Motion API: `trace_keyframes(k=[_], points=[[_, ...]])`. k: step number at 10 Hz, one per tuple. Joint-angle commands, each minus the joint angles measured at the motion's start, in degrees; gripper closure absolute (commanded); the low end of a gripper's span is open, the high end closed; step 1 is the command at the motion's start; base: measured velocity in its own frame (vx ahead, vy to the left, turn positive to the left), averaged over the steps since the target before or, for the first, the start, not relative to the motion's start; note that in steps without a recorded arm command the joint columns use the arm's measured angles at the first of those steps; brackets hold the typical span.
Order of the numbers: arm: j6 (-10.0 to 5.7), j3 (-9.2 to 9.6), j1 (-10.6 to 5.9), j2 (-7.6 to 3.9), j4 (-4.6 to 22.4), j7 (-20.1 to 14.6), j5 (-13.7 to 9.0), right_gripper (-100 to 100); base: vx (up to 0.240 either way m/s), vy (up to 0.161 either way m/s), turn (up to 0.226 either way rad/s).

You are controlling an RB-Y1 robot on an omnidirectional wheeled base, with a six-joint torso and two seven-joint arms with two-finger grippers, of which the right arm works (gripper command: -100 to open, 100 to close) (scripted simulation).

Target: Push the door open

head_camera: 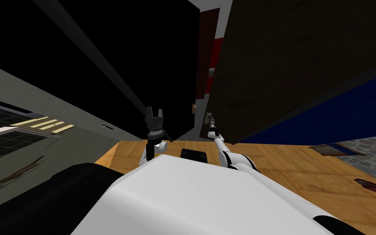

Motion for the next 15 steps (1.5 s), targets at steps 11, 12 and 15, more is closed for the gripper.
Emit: trace_keyframes(k=[11, 12, 15], points=[[-0.53, -0.25, 0.39, 0.98, -0.15, 0.04, -0.06, 100, 0.073, -0.004, 0.01], [-1.08, -1.93, 0.27, 0.65, 0.0, 1.22, -0.62, 100, 0.036, -0.01, 0.128], [-1.94, -4.19, -0.04, 0.26, 0.06, 2.8, -1.38, 100, 0.074, -0.024, 0.112]])
